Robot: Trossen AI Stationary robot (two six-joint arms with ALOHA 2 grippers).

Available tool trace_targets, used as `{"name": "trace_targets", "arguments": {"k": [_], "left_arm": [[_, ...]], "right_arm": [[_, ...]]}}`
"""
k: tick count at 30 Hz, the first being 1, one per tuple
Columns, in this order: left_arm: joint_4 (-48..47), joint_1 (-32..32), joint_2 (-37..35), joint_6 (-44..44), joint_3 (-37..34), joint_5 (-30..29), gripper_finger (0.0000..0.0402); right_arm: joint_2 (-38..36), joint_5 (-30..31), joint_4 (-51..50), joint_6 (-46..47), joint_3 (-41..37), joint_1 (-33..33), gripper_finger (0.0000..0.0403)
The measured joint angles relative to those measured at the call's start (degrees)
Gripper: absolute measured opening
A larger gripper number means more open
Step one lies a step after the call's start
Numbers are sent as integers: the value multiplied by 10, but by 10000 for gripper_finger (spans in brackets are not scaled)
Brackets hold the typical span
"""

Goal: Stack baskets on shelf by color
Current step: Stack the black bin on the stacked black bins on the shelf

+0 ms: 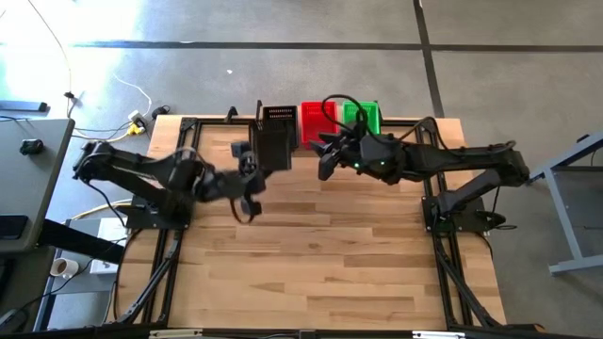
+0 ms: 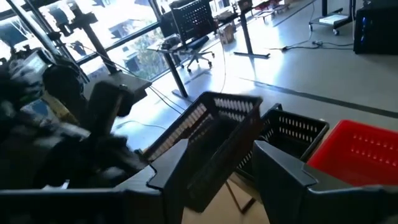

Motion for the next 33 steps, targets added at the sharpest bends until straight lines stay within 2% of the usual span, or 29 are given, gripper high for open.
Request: {"name": "trace_targets", "arguments": {"k": [9, 20, 33], "left_arm": [[56, 147, -20, 114, 0, 145, 0], [76, 288, 5, 180, 0, 304, 0], [73, 307, 40, 175, 0, 317, 0]], "right_arm": [[-6, 1, -10, -4, 0, 0, 158], [-5, 30, -14, -4, 0, -1, 158], [-5, 33, -14, -2, -1, -19, 158]]}}
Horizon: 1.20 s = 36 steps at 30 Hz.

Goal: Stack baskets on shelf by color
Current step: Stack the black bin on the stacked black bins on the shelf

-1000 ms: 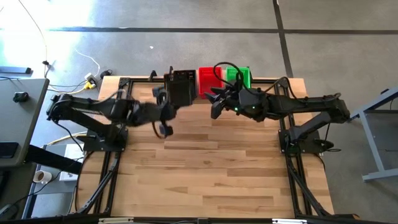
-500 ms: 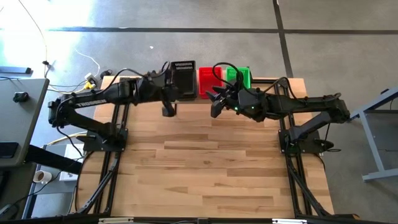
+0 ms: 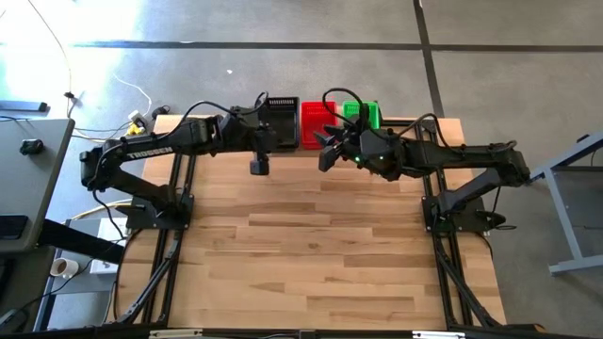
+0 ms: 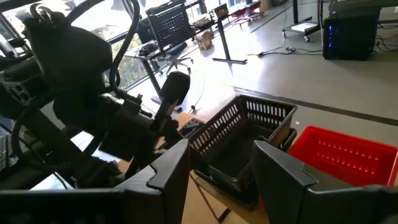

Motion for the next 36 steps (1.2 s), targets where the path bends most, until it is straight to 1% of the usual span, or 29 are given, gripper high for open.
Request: {"name": "trace_targets", "arguments": {"k": [4, 7, 14, 21, 26, 34, 36], "left_arm": [[0, 0, 13, 1, 0, -9, 0], [1, 0, 17, 7, 0, -24, 0], [-3, 3, 18, 1, 0, -4, 0], [-3, 6, 21, 5, 0, -2, 2], [-3, 10, 28, 6, 0, -17, 26], [-2, 10, 31, 5, 0, -15, 70], [-2, 10, 31, 4, 0, -15, 81]], "right_arm": [[0, 1, 0, 0, 0, -4, 158], [0, 17, 0, 0, 0, -4, 158], [0, 21, 0, 0, 0, -7, 158], [0, 26, 0, 0, 0, -7, 158], [0, 26, 0, 0, 0, -7, 158], [0, 27, 0, 0, 0, -7, 158], [0, 38, 0, 0, 0, -7, 158]]}}
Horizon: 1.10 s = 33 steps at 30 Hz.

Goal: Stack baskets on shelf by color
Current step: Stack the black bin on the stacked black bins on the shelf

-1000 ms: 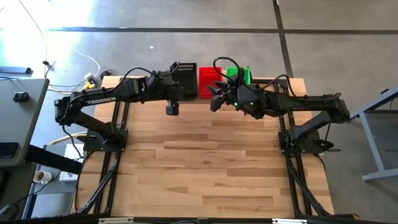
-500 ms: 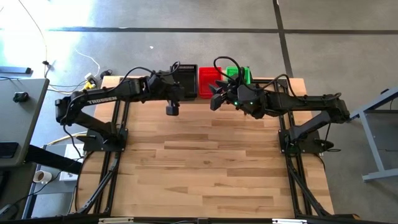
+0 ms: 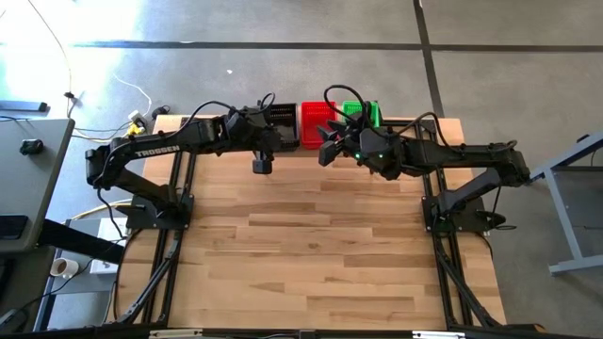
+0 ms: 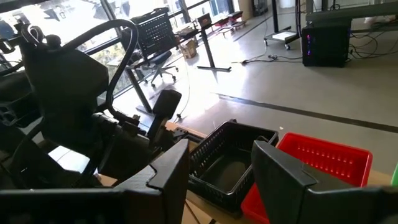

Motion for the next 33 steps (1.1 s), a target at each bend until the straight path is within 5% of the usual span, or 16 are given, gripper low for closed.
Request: {"name": "trace_targets", "arguments": {"k": [11, 33], "left_arm": [[-16, 0, -6, -39, 0, -55, 133], [-14, 3, -44, -78, 0, -91, 133]], "right_arm": [[0, 2, 0, 2, 0, -4, 158], [0, 1, 0, 7, 0, -4, 158]]}}
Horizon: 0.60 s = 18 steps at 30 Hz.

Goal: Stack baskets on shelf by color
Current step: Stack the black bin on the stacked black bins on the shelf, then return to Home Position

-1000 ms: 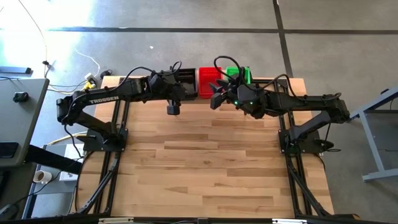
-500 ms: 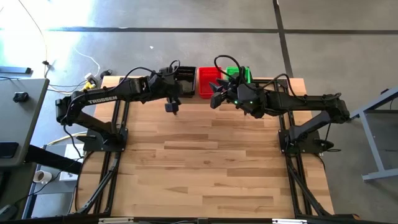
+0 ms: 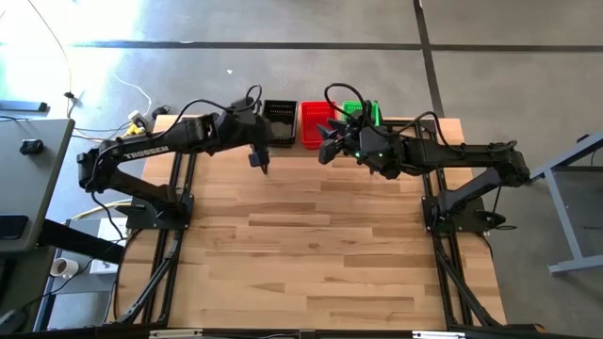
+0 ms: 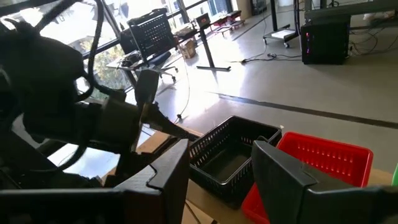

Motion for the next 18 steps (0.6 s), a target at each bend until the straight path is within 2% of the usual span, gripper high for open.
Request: {"name": "trace_targets", "arguments": {"k": [8, 18], "left_arm": [[-24, 12, 33, -12, 0, 20, 133], [-34, 12, 39, -11, 0, 7, 133]], "right_arm": [[0, 0, 0, 13, 0, 0, 158], [0, 1, 0, 13, 0, 0, 158]]}}
